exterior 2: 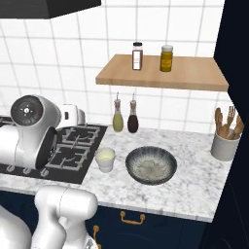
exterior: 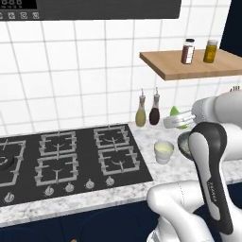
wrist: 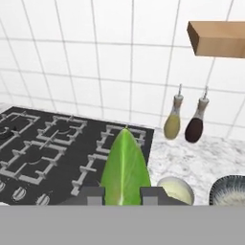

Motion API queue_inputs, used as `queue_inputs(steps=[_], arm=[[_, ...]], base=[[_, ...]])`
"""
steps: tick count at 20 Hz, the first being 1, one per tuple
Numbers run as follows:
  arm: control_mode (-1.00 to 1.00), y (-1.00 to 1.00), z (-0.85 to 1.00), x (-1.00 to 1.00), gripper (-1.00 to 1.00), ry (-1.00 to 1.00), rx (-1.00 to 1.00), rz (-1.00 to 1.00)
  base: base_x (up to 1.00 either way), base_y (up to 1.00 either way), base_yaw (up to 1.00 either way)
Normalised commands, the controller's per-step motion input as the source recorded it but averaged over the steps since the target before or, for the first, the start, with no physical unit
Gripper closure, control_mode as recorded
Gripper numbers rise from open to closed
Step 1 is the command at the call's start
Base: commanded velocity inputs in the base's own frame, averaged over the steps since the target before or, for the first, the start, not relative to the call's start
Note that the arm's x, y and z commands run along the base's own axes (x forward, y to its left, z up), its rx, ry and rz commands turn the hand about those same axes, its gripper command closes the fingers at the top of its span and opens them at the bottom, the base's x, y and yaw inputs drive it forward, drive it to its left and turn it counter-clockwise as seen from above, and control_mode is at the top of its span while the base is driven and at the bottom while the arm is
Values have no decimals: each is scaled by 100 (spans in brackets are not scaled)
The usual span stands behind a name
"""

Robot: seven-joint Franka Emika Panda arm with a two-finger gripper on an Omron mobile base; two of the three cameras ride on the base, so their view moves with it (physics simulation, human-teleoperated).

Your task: Grab a lemon wedge from the fridge and one ice cube from the ice bowl, and put them in the glass of lemonade.

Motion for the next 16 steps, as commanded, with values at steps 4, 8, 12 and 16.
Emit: queue_inputs(steps=[4, 8, 12, 16], arm=[[-100, 0, 0, 0, 100, 0, -27, 21], [-100, -2, -6, -1, 100, 0, -64, 38], [-100, -11, -25, 0, 100, 0, -83, 44], [-100, -7, -8, -16, 100, 15, -94, 37]], base=[[0, 0, 0], [0, 0, 0], [0, 0, 0], [0, 0, 0]])
